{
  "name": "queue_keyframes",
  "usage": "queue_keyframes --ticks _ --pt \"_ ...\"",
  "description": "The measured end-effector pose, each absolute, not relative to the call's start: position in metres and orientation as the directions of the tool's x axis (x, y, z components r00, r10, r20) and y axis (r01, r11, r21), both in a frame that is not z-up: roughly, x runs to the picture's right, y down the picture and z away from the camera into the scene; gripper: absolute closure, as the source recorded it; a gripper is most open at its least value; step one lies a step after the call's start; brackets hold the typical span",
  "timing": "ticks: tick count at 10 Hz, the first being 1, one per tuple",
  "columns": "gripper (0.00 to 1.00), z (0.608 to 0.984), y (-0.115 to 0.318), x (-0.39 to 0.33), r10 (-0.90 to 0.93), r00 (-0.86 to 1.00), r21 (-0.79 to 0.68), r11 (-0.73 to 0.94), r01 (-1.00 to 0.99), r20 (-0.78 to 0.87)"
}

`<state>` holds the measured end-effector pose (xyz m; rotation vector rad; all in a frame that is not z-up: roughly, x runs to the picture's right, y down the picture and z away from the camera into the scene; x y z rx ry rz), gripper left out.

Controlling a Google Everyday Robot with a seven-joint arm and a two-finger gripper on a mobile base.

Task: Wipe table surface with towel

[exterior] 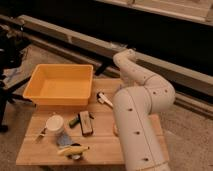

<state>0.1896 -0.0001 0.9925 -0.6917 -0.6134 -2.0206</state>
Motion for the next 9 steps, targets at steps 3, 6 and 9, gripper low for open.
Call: queue_keyframes --ticks 3,6,9 --pt "1.0 0.983 0.023 0.228 -0.551 -0.418 0.127 -0.488 0.864 0.722" --pt "1.0 0.957 0.045 0.243 -0.53 -0.42 0.14 -0.487 0.862 0.737" --pt "1.0 0.926 0.068 0.235 -0.493 -0.465 0.204 -0.493 0.846 0.735"
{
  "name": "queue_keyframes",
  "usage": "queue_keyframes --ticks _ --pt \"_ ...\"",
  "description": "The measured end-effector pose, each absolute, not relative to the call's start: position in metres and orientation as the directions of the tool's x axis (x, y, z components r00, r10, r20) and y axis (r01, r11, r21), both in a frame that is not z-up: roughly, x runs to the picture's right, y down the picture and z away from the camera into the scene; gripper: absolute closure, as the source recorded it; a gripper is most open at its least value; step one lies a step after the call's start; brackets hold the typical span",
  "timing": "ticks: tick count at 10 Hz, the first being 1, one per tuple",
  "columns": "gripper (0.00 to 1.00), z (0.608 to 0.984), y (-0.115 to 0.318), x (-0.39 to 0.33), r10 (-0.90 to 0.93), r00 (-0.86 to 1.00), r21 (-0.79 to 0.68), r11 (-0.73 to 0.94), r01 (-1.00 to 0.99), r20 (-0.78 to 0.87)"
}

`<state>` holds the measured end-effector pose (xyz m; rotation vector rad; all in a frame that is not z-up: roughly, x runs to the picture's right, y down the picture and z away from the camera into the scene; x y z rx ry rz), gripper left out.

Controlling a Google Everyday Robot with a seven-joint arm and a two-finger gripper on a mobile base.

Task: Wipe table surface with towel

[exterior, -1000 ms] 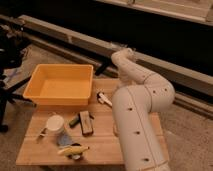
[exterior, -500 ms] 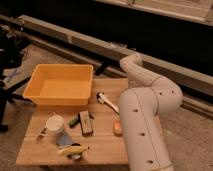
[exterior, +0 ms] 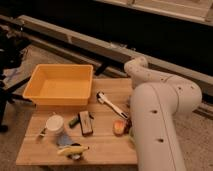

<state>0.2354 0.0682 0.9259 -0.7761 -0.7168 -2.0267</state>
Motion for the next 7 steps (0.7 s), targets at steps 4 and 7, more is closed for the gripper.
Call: queue_keyframes --ticks 4,7 --pt "1.0 0.918 0.088 0.177 -0.436 -0.554 0.313 -0.509 0.801 0.709" --pt "1.0 0.919 0.089 0.117 -0.413 -0.623 0.389 -0.521 0.76 0.664"
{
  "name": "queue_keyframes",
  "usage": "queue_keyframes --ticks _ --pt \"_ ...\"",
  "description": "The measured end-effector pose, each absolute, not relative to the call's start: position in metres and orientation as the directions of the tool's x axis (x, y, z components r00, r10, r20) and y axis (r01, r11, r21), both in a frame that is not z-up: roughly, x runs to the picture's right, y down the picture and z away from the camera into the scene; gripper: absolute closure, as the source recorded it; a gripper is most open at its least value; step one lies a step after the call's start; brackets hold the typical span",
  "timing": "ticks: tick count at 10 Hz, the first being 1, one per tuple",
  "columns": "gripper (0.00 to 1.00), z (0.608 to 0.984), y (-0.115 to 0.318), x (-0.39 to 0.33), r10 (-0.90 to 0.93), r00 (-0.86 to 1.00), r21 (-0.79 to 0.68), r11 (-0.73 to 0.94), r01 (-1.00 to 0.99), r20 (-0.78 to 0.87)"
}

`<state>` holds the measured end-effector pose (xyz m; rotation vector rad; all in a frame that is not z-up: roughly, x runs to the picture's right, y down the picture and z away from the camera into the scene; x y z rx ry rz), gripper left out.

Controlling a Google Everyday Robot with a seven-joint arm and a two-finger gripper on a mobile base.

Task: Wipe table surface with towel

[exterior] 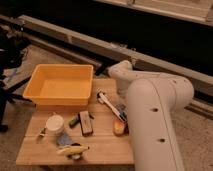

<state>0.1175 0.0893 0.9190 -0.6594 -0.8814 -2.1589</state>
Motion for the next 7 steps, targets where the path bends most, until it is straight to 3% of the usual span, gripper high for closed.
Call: queue_keyframes --ticks 7 --pt "1.0 0.929 0.001 0.064 -0.515 -0.67 0.406 -0.539 0.738 0.535"
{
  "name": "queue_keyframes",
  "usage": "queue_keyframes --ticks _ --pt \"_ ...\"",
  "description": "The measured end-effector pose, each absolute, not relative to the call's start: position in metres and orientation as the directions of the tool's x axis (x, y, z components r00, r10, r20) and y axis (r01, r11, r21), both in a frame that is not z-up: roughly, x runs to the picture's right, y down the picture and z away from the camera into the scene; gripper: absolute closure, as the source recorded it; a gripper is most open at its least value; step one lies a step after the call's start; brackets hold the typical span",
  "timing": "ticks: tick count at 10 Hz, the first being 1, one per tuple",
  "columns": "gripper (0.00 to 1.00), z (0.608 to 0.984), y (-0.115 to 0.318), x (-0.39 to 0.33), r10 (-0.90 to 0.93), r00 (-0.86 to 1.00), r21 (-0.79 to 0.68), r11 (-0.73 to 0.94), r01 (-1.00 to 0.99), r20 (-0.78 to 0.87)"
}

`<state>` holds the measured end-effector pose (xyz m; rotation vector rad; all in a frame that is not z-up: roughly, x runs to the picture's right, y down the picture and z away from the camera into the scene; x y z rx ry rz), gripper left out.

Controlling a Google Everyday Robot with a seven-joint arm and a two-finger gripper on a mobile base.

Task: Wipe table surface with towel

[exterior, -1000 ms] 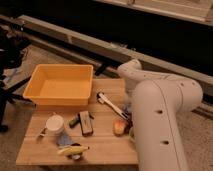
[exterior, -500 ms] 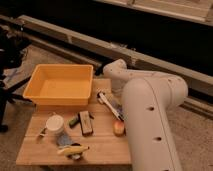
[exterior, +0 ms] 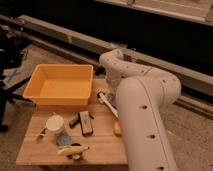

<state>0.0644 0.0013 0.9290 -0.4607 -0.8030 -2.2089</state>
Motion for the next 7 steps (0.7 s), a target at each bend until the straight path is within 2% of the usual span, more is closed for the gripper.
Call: queue_keyframes --ticks 1,2,3,7 --pt "0.96 0.932 -0.015 0.069 -0.546 -0.652 0.388 -0.528 0.755 0.526" --pt "0.85 0.932 -0.033 0.081 -0.586 -0.631 0.368 -0.515 0.774 0.508" --pt "0.81 0.932 -0.038 0.09 -0.602 -0.621 0.359 -0.509 0.783 0.502" --pt "0.8 0.933 -0.037 0.089 -0.602 -0.622 0.36 -0.509 0.782 0.5"
